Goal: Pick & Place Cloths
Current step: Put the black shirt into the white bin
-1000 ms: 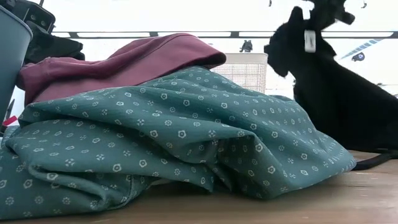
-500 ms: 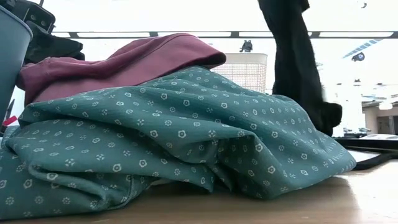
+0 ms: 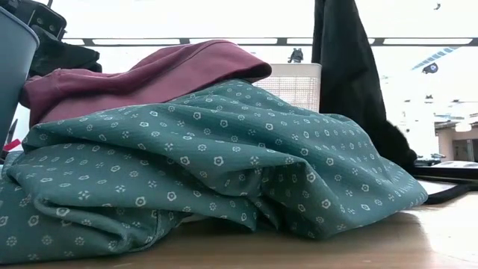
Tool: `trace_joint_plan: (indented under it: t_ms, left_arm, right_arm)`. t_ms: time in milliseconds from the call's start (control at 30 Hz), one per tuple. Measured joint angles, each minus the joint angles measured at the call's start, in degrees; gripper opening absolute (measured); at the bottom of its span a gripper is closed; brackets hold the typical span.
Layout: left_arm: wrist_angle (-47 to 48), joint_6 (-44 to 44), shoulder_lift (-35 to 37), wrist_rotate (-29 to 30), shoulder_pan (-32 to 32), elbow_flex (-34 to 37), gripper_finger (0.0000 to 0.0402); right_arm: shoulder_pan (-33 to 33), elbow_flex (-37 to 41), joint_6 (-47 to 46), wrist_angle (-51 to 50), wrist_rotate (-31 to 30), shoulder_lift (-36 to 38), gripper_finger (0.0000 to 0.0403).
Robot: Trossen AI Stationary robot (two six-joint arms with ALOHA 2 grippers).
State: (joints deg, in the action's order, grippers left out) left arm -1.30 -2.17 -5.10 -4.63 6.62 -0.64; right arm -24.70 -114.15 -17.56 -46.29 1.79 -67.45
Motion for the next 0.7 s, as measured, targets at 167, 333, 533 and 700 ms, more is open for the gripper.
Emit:
trace_joint_plan:
  t_ms: [167,333,533,700]
  left_arm:
    - [0.0,0.0,0.0,0.0,0.0,0.0,0.0026]
    - [0.0,0.0,0.0,0.0,0.0,0.0,0.0026]
    - [0.0,0.0,0.0,0.0,0.0,0.0,0.0026]
    - [0.0,0.0,0.0,0.0,0.0,0.0,0.0026]
  right_arm:
    - [1.2,-2.9,2.5,4.6,0.2,-2.8,0.0018]
    - [1.2,-5.4,4.5,10.9,0.3,-8.0,0.0018]
    - [1.2,-10.4,6.2,16.5,2.3,-17.4,0.0018]
    - [1.1,-15.5,7.0,15.0,3.4,-25.9,0.0018]
